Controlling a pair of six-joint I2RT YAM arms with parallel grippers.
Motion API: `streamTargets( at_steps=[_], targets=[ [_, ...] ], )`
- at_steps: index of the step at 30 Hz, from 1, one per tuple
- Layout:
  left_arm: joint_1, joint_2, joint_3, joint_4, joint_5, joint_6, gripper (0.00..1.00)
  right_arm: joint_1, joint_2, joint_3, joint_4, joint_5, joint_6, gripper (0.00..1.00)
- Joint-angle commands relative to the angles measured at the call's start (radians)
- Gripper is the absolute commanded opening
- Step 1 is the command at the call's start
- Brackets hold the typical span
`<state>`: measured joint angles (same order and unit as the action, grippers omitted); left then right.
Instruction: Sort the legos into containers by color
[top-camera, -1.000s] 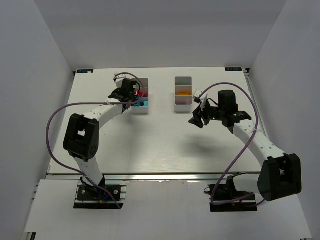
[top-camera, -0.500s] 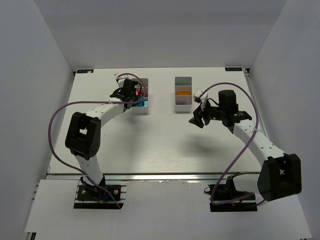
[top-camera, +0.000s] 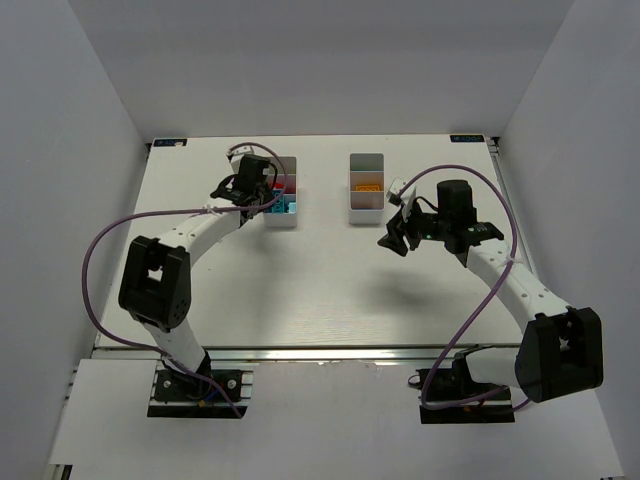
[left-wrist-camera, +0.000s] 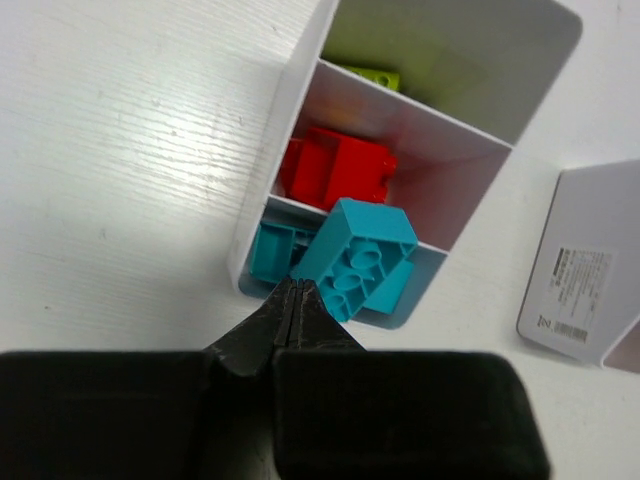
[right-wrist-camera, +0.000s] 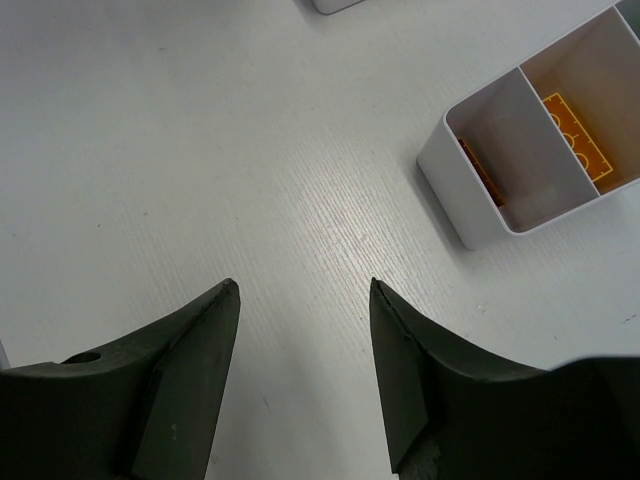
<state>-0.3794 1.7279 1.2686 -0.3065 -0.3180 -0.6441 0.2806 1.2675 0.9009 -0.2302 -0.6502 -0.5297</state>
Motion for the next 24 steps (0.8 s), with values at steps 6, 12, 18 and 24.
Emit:
streamTargets(
  at_steps=[6, 12, 18, 24],
  targets=[
    [0.000, -0.051, -0.043, -0.013, 0.115, 0.021, 0.05, -0.008, -0.002, -0.005, 0.023, -0.012, 0.007, 0.60],
    [0.000, -0.024, -0.032, -0.005, 0.142, 0.023, 0.05, -0.008, 0.000, -0.005, 0.023, -0.012, 0.007, 0.60],
    [0.000, 0.024, -0.011, 0.001, 0.142, 0.021, 0.05, -0.008, -0.003, -0.010, 0.023, -0.009, 0.005, 0.60],
    [0.000, 0.050, 0.012, 0.007, 0.129, 0.021, 0.05, -0.008, -0.005, -0.010, 0.023, -0.006, 0.004, 0.60]
  ],
)
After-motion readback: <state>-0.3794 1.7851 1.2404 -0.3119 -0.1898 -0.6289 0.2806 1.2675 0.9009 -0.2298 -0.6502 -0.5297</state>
